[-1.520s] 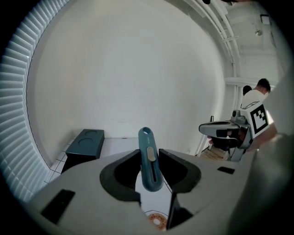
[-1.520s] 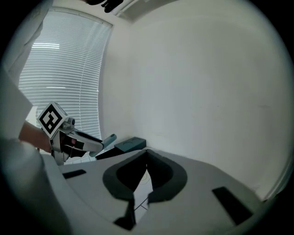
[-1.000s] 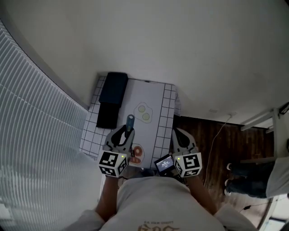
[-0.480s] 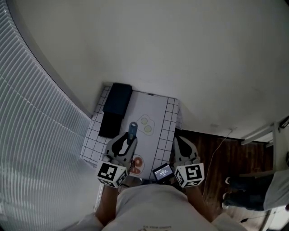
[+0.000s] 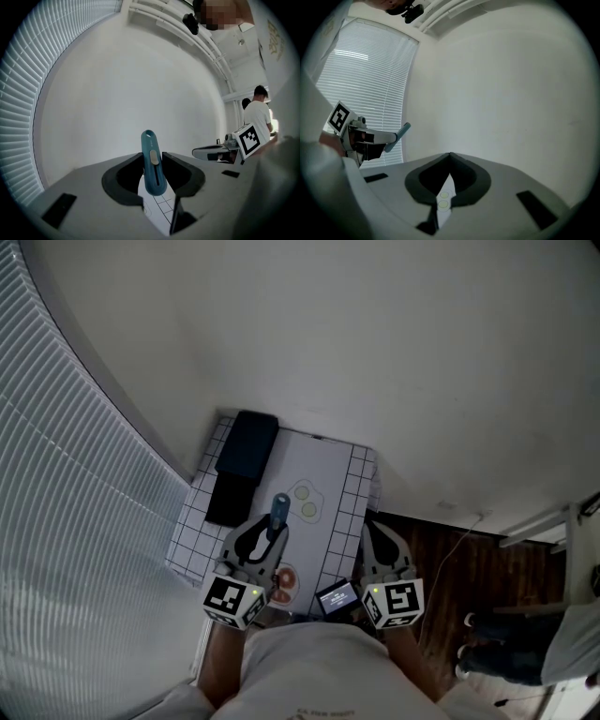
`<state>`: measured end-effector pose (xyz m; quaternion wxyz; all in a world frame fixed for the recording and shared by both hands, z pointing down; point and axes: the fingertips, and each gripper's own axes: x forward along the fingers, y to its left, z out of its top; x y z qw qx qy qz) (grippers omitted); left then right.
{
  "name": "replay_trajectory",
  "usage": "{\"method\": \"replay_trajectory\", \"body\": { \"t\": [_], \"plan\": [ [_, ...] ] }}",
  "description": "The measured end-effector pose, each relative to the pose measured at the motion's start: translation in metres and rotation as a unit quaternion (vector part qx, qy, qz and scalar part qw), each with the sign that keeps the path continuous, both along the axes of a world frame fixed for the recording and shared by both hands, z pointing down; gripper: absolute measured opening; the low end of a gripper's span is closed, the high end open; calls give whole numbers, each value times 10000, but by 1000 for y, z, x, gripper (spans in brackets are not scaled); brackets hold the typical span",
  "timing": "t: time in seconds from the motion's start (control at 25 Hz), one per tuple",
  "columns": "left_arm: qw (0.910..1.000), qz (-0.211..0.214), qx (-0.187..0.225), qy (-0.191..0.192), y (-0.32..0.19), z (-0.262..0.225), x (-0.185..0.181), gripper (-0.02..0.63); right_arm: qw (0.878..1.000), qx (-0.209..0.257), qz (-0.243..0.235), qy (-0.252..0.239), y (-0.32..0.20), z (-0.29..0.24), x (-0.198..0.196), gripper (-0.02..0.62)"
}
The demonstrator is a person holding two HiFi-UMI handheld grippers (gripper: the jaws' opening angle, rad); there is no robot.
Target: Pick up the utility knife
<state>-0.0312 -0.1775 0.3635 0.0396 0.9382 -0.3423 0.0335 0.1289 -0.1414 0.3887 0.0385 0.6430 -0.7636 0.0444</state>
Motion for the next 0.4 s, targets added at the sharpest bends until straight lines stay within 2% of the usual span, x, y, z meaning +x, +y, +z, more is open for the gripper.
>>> {"method": "replay_trajectory", "body": {
  "t": [0.4],
  "plan": [
    [9997, 69, 192, 124, -3, -27, -2, 135, 10000, 75, 45, -2, -6, -7, -1, 6]
  ]
}}
